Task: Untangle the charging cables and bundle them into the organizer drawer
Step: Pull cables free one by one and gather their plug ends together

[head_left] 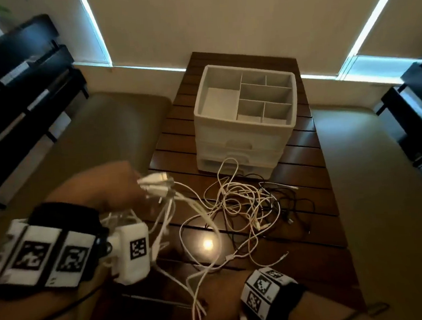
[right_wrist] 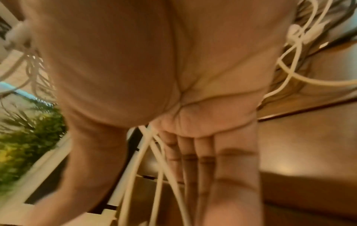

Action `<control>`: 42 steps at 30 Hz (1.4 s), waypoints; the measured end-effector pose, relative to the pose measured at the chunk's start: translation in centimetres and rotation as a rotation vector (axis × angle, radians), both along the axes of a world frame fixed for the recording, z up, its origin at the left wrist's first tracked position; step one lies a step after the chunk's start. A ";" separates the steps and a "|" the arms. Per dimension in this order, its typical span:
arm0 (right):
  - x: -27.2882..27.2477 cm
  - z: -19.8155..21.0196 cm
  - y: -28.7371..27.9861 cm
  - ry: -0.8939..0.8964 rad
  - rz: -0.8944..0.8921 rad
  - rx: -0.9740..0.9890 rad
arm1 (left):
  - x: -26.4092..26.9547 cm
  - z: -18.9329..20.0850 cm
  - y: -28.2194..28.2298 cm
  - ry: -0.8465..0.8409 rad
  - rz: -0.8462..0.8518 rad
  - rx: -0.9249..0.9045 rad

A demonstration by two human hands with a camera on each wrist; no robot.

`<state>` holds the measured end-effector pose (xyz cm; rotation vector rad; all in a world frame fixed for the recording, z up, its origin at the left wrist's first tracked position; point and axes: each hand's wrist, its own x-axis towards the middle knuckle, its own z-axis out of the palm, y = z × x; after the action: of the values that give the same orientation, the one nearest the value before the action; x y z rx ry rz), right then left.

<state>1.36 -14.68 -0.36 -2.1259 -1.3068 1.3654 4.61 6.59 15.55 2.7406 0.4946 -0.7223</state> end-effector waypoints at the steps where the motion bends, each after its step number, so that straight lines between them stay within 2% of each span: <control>1: 0.3 -0.6 -0.5 0.009 0.025 -0.073 | -0.3 -1.3 -0.2 0.076 -0.010 0.010; 4: 2.2 -1.3 -2.4 0.104 0.021 -0.348 | -1.4 -5.1 -0.6 0.260 -0.039 0.023; 5: 3.3 -1.5 -3.1 0.065 -0.030 -0.384 | -1.5 -6.3 -0.9 0.310 -0.056 0.021; 7: 5.6 -1.4 -4.5 -0.123 -0.197 -0.377 | -1.7 -8.1 -1.3 0.375 -0.076 0.008; 9: 7.4 -1.1 -5.6 -0.208 -0.479 -0.257 | -1.9 -9.2 -2.1 0.380 -0.050 -0.033; 12: 9.1 0.0 -5.8 -0.111 -0.794 -0.021 | -1.5 -10.1 -3.4 0.235 0.023 -0.097; 15: 10.6 0.2 -5.3 -0.236 -0.848 0.074 | -0.5 -10.9 -3.9 -0.021 0.070 -0.227; 17: 11.5 0.1 -4.7 -0.341 -0.913 0.165 | -0.1 -10.8 -4.0 -0.142 0.068 -0.379; 18: 12.1 0.1 -4.4 -0.409 -0.960 0.243 | -0.1 -10.7 -4.0 -0.158 0.079 -0.458; 20: 13.4 0.3 -3.7 -0.539 -1.007 0.373 | -0.1 -10.4 -4.1 -0.065 0.071 -0.529; 23: 16.5 0.3 -2.0 -0.581 -0.836 0.336 | -0.6 -9.7 -3.3 0.264 -0.044 -0.523; 25: 18.2 0.1 -0.8 -0.595 -0.681 0.224 | -1.1 -8.9 -2.7 0.382 -0.045 -0.767; 27: 19.5 -0.5 0.3 -0.635 -0.511 0.057 | -1.5 -8.2 -2.0 0.435 0.015 -1.046; 28: 19.9 -0.8 0.8 -0.651 -0.434 -0.044 | -1.7 -7.9 -1.6 0.441 0.055 -1.129; 31: 20.9 -1.7 1.6 -0.748 -0.289 -0.217 | -1.9 -8.5 -1.2 0.402 0.246 -1.247; 34: 21.3 -1.9 2.0 -0.874 -0.225 -0.253 | -1.5 -10.0 -1.5 0.237 0.463 -1.297; 38: 21.4 -1.1 2.3 -0.968 -0.224 -0.242 | -0.4 -12.5 -2.1 0.121 0.655 -1.409; 42: 20.2 0.2 1.0 -0.921 -0.309 -0.198 | 1.1 -14.3 -3.4 0.029 0.727 -1.363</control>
<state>21.51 -13.65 -0.17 -3.0977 -1.0216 0.3689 5.70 3.17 1.27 1.1686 0.6122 -0.5498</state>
